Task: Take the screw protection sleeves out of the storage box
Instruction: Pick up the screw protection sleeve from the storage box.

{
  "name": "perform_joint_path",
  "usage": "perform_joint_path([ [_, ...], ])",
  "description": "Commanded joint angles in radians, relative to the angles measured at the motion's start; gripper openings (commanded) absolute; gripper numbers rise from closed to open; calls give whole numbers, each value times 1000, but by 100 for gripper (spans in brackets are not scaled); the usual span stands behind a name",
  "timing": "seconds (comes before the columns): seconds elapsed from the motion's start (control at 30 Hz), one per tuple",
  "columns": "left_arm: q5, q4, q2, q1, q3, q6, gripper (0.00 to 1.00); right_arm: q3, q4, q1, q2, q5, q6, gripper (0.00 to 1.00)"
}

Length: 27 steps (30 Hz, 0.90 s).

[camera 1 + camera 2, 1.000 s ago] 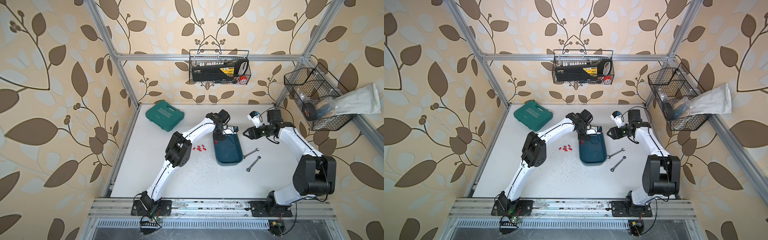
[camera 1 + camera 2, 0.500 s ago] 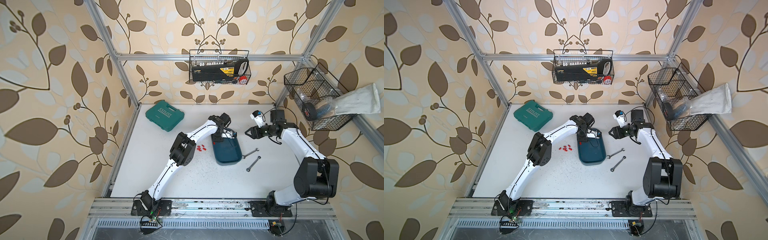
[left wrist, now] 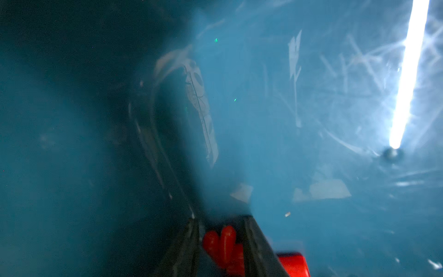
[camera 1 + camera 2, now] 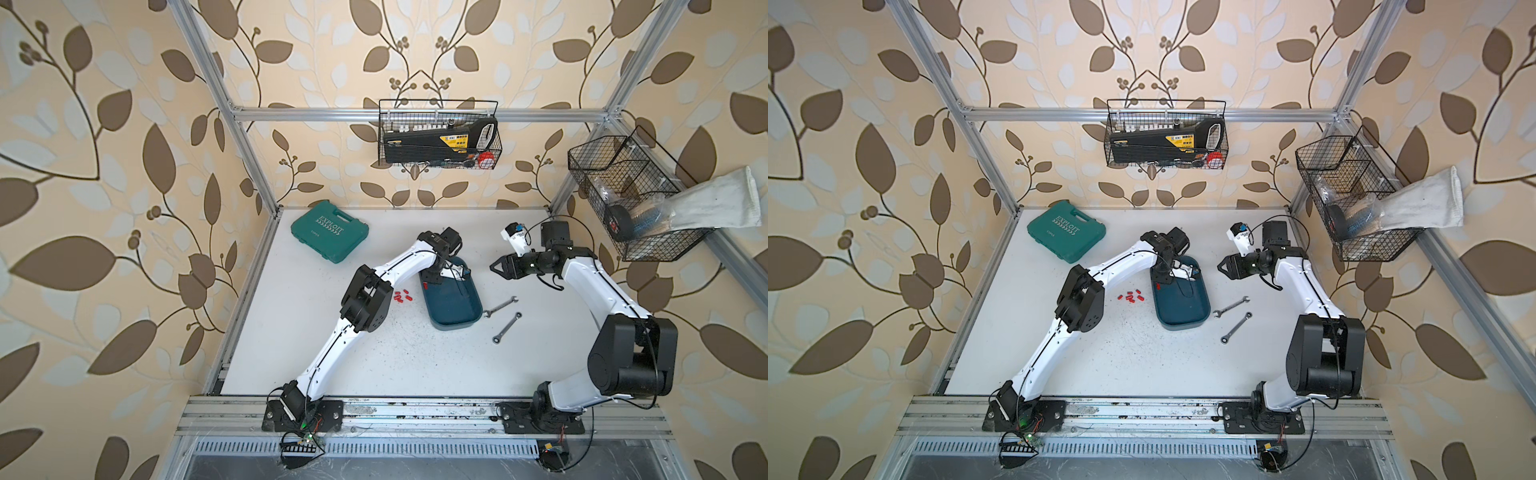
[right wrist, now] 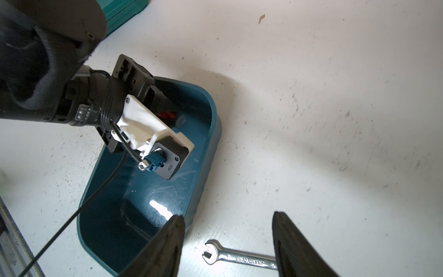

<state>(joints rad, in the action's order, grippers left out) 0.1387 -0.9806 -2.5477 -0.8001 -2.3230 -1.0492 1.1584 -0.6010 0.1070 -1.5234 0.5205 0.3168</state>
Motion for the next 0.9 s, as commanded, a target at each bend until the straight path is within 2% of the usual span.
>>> perform_joint_path([
  [0.0,25,-46,-32,-8,-19,-32,27,-17,4,4,28,21,-11,62],
  [0.2,-1,-22,-12,-10,-13,-18,6,-18,4,9,35,22,-10,62],
  [0.3,-33,7,21,-11,1,7,0,-16,5,10,37,21,-9,62],
  [0.57,-161,48,148,-8,64,103,0,-8,-3,11,40,15,-5,62],
  [0.87,-366,56,302,22,187,258,0,4,-29,12,57,-7,23,62],
])
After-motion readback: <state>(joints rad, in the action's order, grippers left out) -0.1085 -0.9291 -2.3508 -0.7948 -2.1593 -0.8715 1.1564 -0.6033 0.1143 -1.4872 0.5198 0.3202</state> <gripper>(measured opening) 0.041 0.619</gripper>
